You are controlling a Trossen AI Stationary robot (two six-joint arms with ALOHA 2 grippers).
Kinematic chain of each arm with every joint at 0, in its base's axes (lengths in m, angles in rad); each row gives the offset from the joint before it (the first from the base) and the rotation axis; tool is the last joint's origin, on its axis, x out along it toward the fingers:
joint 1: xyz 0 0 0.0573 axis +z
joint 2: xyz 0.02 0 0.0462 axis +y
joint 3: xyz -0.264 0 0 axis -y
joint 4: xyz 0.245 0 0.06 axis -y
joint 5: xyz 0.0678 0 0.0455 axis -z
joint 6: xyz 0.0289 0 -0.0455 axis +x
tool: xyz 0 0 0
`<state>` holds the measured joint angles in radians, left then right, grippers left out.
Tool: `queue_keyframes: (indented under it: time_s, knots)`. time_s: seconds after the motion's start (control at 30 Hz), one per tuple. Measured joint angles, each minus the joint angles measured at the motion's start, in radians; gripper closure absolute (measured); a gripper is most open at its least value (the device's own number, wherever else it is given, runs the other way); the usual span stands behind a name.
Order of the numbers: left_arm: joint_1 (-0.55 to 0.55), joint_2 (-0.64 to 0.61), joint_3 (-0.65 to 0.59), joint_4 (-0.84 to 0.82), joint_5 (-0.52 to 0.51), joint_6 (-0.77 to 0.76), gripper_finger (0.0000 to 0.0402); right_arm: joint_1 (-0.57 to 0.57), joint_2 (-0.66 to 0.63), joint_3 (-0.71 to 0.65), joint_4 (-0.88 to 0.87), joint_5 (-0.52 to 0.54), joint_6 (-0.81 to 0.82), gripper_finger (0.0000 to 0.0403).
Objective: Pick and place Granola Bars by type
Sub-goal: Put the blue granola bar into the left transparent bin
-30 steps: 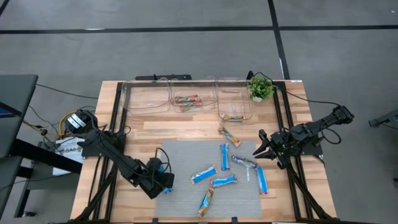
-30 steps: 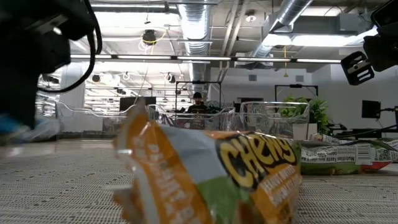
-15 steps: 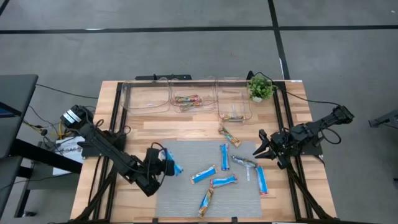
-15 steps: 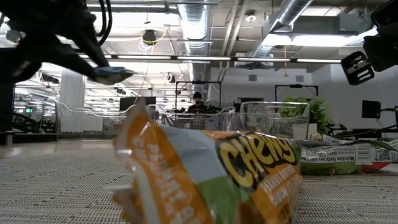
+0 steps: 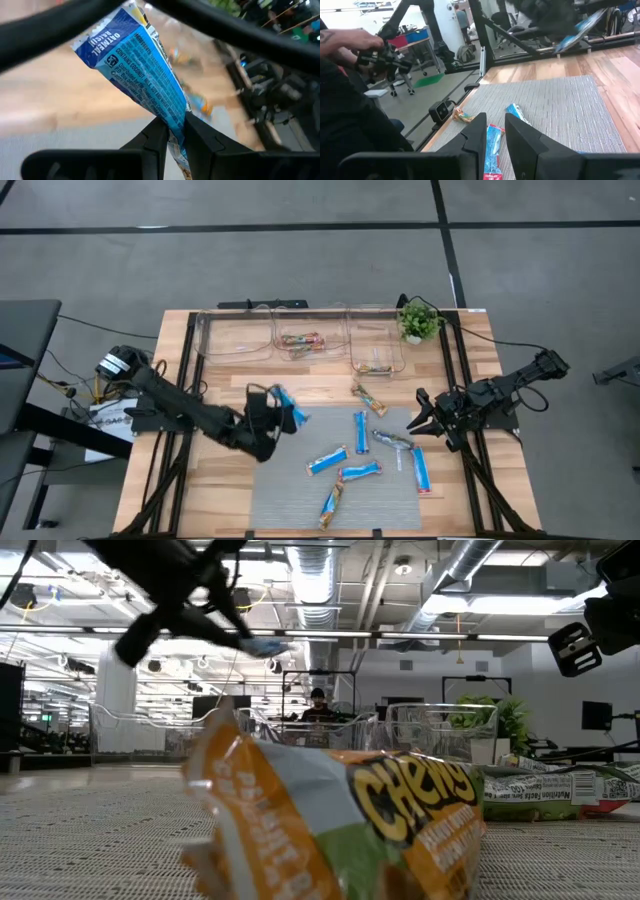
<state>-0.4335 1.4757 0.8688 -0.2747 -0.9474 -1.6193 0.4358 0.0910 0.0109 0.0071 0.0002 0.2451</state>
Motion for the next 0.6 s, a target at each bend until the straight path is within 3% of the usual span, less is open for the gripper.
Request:
queue_keyframes:
  time_s: [0.13, 0.6]
  knots:
    - [0.101, -0.058, 0.000, 0.033, 0.024, 0.148, 0.0352, 0.000, 0.000, 0.000, 0.000, 0.000, 0.000, 0.0341]
    - [0.509, -0.238, 0.000, 0.010, 0.335, 0.599, 0.0352, 0.000, 0.000, 0.000, 0.000, 0.000, 0.000, 0.0341]
